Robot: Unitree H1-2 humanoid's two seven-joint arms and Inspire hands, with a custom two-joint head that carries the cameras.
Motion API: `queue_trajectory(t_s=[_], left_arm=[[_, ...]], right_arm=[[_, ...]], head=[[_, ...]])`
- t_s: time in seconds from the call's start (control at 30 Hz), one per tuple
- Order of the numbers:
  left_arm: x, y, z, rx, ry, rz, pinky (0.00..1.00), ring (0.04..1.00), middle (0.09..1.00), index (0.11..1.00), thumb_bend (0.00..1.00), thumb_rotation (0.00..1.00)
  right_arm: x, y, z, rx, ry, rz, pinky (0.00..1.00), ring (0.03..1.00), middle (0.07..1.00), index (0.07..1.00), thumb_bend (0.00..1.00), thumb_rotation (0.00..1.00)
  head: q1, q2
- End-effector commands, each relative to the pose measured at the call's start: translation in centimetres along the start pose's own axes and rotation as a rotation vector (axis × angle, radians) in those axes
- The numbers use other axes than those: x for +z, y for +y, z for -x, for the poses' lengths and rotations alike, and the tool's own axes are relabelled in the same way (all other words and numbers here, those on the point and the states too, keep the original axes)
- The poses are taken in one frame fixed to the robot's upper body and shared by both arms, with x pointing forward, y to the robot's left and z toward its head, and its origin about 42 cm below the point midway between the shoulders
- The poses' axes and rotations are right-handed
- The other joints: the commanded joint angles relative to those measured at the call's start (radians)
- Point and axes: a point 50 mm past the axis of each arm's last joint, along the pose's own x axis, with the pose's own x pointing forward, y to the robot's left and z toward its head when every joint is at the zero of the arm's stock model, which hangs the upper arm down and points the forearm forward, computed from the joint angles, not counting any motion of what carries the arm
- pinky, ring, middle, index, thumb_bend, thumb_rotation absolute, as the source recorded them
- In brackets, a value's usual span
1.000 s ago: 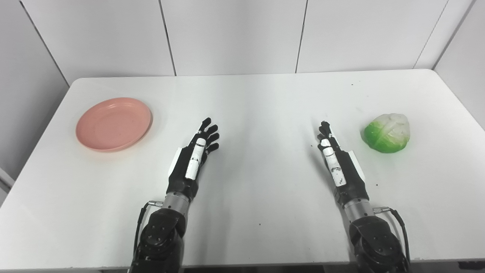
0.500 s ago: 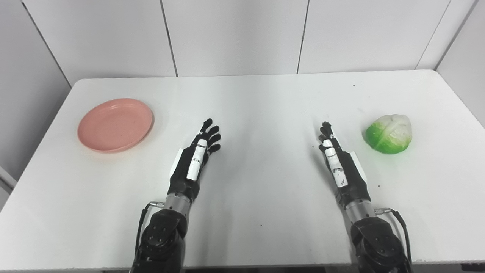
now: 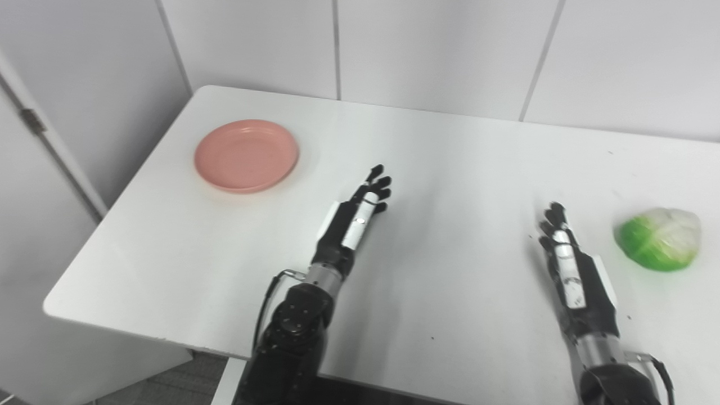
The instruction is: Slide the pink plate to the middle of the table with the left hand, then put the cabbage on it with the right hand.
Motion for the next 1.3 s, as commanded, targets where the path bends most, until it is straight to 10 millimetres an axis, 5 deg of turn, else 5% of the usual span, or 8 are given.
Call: queue_trajectory(t_s=[0.0, 0.6, 0.97, 1.27], left_arm=[[-2.5, -2.0, 0.7, -0.030, 0.091, 0.011, 0.88, 0.914, 0.932, 0.933, 0.43, 1.00], [-1.9, -1.6, 0.1, -0.031, 0.055, -0.001, 0.93, 0.957, 0.973, 0.968, 0.42, 1.00], [4.1, -0.3, -1.5, 0.028, -0.117, 0.022, 0.96, 0.975, 0.989, 0.987, 0.47, 1.00], [11.4, 2.5, -3.5, 0.094, -0.295, 0.026, 0.98, 0.967, 0.985, 0.987, 0.48, 1.00]], right_arm=[[0.4, -0.6, 0.0, -0.004, -0.043, -0.007, 1.00, 1.000, 1.000, 1.000, 0.37, 1.00], [0.6, 0.0, -0.4, 0.004, -0.042, -0.012, 1.00, 1.000, 1.000, 1.000, 0.30, 1.00], [0.7, 0.1, -0.7, 0.005, -0.033, -0.031, 1.00, 1.000, 1.000, 1.000, 0.31, 1.00], [0.6, 0.0, -0.9, 0.001, -0.023, -0.010, 1.00, 1.000, 1.000, 1.000, 0.30, 1.00]], head=[[0.006, -0.007], [0.021, -0.012], [0.045, -0.006], [0.057, -0.008]])
